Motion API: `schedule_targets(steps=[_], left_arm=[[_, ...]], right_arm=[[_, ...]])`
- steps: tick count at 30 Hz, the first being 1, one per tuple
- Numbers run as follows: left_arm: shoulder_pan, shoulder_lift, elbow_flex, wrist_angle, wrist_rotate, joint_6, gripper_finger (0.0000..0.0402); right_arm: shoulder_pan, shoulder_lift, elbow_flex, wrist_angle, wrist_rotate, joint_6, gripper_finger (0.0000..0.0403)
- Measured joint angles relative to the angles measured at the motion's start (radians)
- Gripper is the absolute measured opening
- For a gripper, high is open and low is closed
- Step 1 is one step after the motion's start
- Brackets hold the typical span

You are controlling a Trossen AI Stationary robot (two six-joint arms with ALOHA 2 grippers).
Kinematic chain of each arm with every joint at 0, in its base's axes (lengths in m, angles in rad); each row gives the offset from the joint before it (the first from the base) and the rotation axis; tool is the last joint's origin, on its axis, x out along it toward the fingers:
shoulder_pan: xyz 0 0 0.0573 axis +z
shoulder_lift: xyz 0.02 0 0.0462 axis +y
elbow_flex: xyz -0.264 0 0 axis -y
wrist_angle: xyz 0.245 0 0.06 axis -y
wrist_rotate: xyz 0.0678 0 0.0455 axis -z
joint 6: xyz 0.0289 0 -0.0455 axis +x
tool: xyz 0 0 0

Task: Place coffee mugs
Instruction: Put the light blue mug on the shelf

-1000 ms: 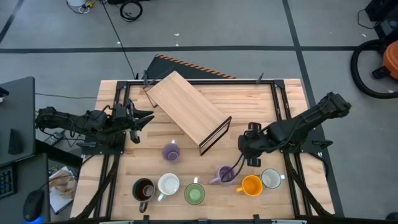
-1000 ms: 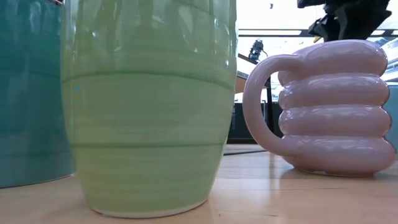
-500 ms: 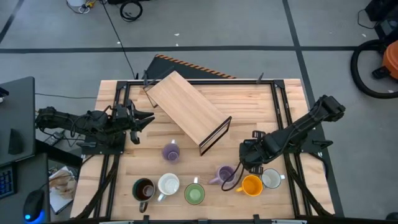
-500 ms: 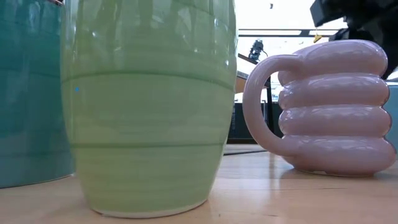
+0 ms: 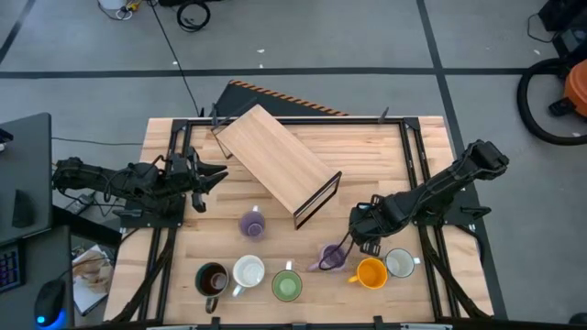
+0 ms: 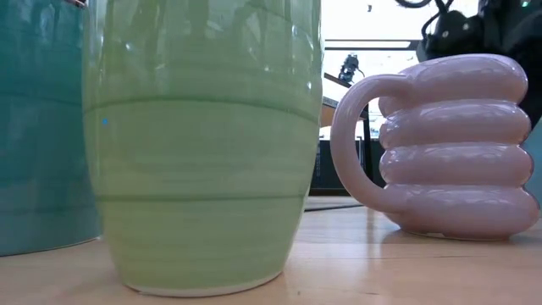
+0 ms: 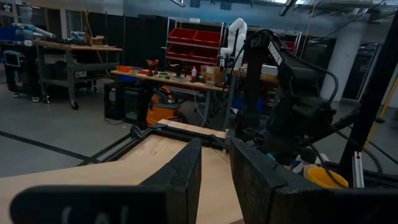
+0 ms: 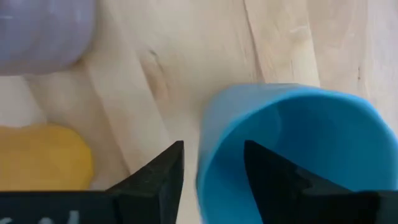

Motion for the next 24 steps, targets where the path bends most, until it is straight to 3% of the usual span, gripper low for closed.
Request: schedule_targets(steps=[9, 18, 24], left_arm=[[0.000, 0.000, 0.000, 0.010, 0.000, 0.000, 0.0089], [0.000, 0.000, 0.000, 0.010, 0.000, 0.000, 0.0089], [0.000, 0.000, 0.000, 0.009, 0.013, -0.034, 0.0089]], right_arm=[[-0.044, 0.000, -0.032, 0.006, 0.004, -0.028, 0.0111], [-0.095, 0.000, -0.034, -0.009, 0.008, -0.184, 0.0030], [-0.189, -0.020, -0.035, -0.050, 0.003, -0.260, 0.0025]])
